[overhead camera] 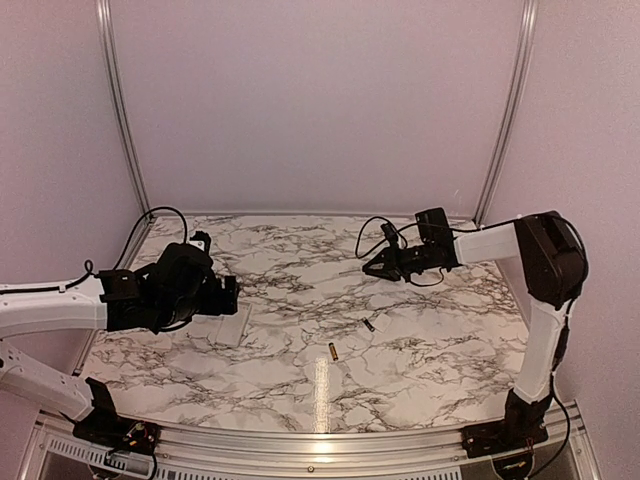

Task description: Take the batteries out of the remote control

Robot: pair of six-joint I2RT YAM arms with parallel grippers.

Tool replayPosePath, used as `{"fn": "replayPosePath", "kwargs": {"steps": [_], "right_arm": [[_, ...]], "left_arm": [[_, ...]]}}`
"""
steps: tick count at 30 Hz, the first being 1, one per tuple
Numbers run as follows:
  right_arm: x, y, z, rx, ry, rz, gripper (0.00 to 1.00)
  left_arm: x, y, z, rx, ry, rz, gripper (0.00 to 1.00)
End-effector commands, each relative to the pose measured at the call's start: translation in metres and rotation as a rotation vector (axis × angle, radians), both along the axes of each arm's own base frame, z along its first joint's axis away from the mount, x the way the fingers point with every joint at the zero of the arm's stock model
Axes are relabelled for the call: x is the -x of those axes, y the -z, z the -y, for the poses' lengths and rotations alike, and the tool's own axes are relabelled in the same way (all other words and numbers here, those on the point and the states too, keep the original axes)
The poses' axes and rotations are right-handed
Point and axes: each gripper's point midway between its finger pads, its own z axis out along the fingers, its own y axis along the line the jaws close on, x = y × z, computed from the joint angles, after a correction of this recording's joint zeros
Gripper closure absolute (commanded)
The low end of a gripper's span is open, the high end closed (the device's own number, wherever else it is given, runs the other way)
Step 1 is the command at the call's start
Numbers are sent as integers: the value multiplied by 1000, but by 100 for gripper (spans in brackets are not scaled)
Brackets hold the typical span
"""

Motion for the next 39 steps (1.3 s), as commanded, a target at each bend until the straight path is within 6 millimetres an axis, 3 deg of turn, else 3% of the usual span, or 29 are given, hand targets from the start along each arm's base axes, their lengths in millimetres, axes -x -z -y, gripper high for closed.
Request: {"fn": "replayPosePath", "kwargs": {"steps": [1,6,10,14,21,23,27,32,39], "right_arm": [[10,-13,-21,-104,-149,-67,100],[5,4,-19,-67,-115,-121,100],[0,26,-7,48,-41,-169,91],[-1,42,2,125,-4,-201,88],[-2,55,16,236,29,-218,84],[-2,55,18,253,28,-216,68],[-3,53,22,281,39,-199,47],[-4,51,25,296,47,-192,39],[-4,44,38,374,83,-173,21]], "left_arm": [[1,-16,-8,1,-23,20,1],[1,-16,-9,-2,-25,21,1],[-1,-16,-6,-11,-18,22,1],[-5,-16,-2,-21,-7,23,1],[-9,-16,6,-33,14,26,1],[-10,-17,7,-32,15,29,1],[-10,-17,7,-35,17,31,1],[-9,-16,5,-32,12,32,1],[-7,-15,2,-26,5,34,1]]}}
